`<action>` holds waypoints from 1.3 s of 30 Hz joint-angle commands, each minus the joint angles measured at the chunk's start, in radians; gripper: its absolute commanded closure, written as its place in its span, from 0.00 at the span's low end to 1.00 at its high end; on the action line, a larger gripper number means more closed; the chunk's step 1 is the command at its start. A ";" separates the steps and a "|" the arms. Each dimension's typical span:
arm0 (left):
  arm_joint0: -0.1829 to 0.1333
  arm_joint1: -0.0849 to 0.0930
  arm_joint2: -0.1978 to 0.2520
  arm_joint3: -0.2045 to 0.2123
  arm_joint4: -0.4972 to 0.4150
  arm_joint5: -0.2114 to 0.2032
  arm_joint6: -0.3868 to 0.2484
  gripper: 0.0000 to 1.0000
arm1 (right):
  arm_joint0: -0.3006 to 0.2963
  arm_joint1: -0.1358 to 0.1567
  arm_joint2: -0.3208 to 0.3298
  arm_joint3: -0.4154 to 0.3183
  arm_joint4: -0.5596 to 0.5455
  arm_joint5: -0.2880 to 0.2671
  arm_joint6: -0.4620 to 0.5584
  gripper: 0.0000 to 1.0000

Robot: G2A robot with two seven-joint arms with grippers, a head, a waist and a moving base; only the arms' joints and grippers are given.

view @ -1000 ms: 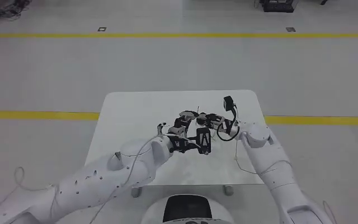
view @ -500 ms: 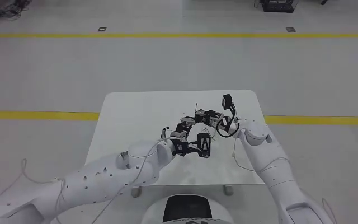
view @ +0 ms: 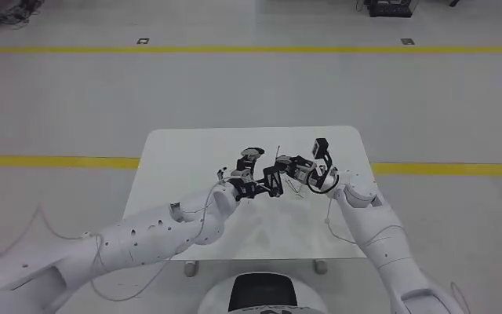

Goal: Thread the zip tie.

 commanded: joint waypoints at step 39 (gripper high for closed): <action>-0.104 -0.015 0.000 0.039 0.000 -0.217 0.079 0.00 | -0.014 -0.001 -0.030 -0.044 0.029 0.036 -0.096 1.00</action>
